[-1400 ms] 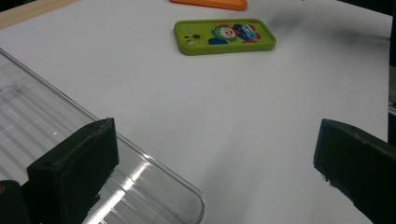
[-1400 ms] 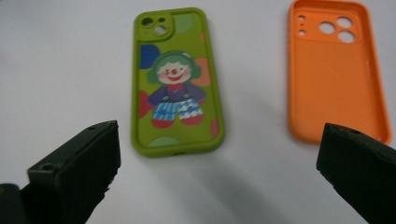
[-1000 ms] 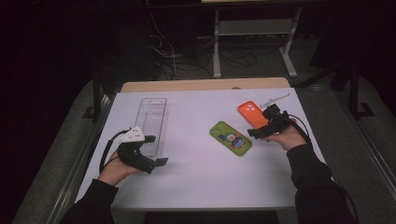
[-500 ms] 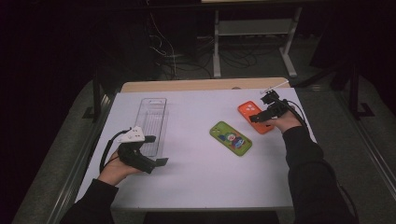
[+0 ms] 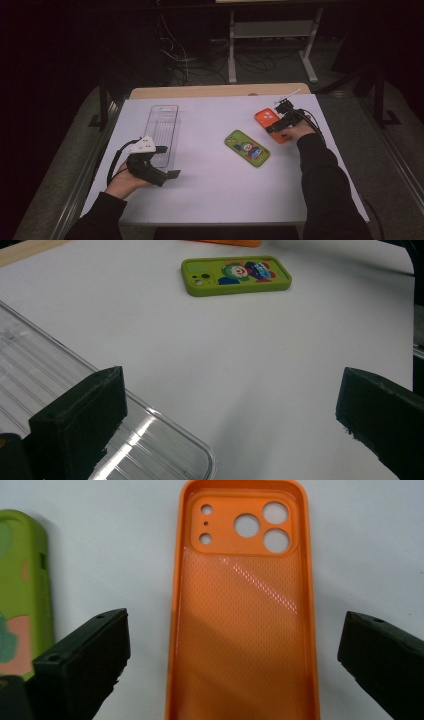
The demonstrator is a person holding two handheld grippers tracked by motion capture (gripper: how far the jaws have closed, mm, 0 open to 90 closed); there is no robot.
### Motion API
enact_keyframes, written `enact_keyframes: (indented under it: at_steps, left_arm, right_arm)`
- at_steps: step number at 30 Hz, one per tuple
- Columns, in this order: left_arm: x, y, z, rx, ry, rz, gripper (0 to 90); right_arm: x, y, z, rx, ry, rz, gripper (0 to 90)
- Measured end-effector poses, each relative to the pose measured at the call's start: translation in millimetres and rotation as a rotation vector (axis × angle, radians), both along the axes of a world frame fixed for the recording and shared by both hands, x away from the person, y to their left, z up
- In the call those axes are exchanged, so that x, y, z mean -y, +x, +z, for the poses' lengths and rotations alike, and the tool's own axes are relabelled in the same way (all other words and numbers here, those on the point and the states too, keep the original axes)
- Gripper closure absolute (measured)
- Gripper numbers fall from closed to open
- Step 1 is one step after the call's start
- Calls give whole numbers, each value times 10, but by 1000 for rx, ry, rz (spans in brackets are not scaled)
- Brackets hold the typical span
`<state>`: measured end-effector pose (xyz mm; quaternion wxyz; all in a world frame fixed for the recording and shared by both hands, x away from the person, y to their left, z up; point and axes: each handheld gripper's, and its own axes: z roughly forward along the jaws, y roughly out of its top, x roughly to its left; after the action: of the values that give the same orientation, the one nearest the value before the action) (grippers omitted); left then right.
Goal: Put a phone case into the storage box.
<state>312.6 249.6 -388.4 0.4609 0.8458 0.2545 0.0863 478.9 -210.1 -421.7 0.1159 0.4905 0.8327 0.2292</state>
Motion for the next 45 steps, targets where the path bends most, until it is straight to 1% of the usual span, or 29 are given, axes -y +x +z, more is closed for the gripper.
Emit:
enact_keyframes:
  at_steps: [1,3,5,6,7,8,14,17,19,21,22,28,29,31,35,37,38,39,41,42,45]
  left_arm:
    - [-3,0,0,0,1,1,0]
    - [-6,-1,1,0,1,3,0]
    - [-10,1,0,2,2,0,0]
    - [-11,2,-1,1,2,0,0]
    - [-11,3,-2,2,3,0,0]
    - [-11,4,-3,3,3,-1,0]
    - [-7,3,-9,-2,2,0,0]
    - [-2,-1,-8,-3,1,2,0]
    - [0,-7,-7,-6,0,6,0]
    - [-2,-7,-7,-4,2,5,0]
    - [-3,-7,-7,-4,3,6,0]
    - [-5,-17,-4,0,5,3,0]
    - [-8,-18,-3,1,4,3,0]
    - [-14,-12,-3,2,3,3,0]
    - [-17,2,8,0,-2,1,0]
    - [-8,5,14,-10,-8,3,0]
    - [-2,11,19,-9,-5,-1,0]
    - [-2,11,19,-9,-5,-1,0]
    - [18,17,38,-5,-4,-5,0]
    - [38,26,71,1,-3,-17,0]
    - [74,47,125,1,-16,-27,0]
  right_arm:
    - [-9,34,-51,-7,-5,3,5]
    - [-9,63,-94,-26,5,-2,10]
    - [-6,77,-116,-29,-1,-5,10]
    - [4,99,-153,-40,-8,-8,11]
    - [8,107,-172,-41,-6,-5,14]
    - [10,113,-187,-44,-8,-7,29]
    - [0,131,-223,-35,-7,2,44]
    - [9,119,-219,-25,-11,7,71]
    - [11,118,-214,-25,-12,15,90]
    - [6,114,-204,-27,-11,23,137]
    - [5,106,-192,-24,-15,21,147]
    - [-10,101,-187,-25,-22,13,155]
    - [-13,99,-185,-33,-17,10,155]
    - [-10,100,-183,-34,-14,10,155]
    - [-3,94,-170,-24,-19,24,155]
    - [8,81,-143,-17,-8,43,155]
    - [5,70,-119,-15,-4,41,155]
    - [17,60,-96,-7,-3,55,155]
    - [23,22,-37,-13,9,60,155]
    - [32,4,-14,-4,2,76,155]
    - [34,-80,62,-12,-3,92,154]
